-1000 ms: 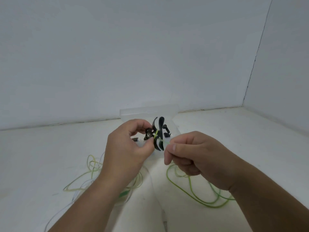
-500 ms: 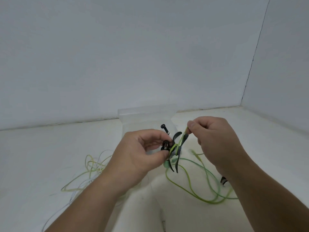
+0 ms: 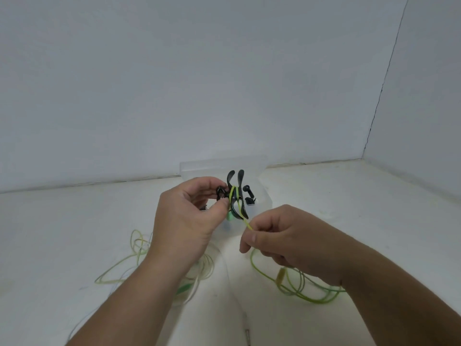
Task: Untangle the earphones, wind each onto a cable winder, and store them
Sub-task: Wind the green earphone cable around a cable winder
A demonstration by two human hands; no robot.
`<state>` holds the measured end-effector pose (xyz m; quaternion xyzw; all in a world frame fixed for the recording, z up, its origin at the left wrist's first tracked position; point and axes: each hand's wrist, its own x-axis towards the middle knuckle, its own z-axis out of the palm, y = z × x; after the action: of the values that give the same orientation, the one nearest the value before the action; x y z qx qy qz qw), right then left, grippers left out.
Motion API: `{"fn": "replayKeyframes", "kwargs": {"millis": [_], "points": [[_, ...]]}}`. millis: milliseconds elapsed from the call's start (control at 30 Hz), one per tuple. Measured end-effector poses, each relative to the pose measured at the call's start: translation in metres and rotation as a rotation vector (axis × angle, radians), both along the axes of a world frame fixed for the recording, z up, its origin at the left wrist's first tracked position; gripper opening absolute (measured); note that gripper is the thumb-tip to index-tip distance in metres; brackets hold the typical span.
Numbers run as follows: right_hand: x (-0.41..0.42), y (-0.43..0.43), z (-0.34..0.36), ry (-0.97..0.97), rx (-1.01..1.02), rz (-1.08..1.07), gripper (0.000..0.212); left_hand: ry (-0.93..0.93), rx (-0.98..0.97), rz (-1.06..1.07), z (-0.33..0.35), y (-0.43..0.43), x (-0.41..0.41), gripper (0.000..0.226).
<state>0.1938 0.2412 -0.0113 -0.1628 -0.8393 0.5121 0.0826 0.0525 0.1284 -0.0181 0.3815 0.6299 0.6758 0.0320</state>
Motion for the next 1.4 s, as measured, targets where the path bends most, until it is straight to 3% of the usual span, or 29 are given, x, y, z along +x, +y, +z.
{"fn": "replayKeyframes", "kwargs": {"millis": [133,300,533,733,867,1000,1100,1233,1400], "points": [[0.002,0.002,0.001,0.033,-0.021,-0.005,0.030,0.037,-0.044,0.038,0.001,-0.001,-0.001,0.024],[0.002,0.000,0.002,0.106,-0.090,0.034,0.033,0.249,-0.114,0.090,-0.003,-0.001,0.004,0.024],[0.006,0.013,0.011,0.402,-0.305,-0.249,0.031,0.333,-0.189,0.046,-0.005,-0.002,0.004,0.030],[0.004,0.015,0.008,0.394,0.115,-0.468,0.026,0.328,-0.302,-0.116,-0.002,-0.005,0.012,0.026],[0.004,0.020,0.004,0.395,0.135,-0.525,0.027,0.224,-0.282,-0.252,-0.003,-0.003,0.009,0.020],[0.002,0.025,-0.002,0.258,0.021,-0.470,0.031,-0.004,-0.096,-0.342,-0.004,-0.001,0.007,0.022],[-0.002,0.017,-0.007,0.133,-0.004,-0.324,0.032,-0.112,0.027,-0.289,-0.002,0.001,0.006,0.019],[-0.004,0.001,-0.008,0.041,-0.040,-0.069,0.032,-0.134,0.068,-0.143,-0.001,0.003,0.004,0.025],[-0.001,-0.004,-0.001,-0.009,0.059,0.046,0.023,-0.165,0.075,-0.049,0.000,0.003,0.001,0.022]]}}
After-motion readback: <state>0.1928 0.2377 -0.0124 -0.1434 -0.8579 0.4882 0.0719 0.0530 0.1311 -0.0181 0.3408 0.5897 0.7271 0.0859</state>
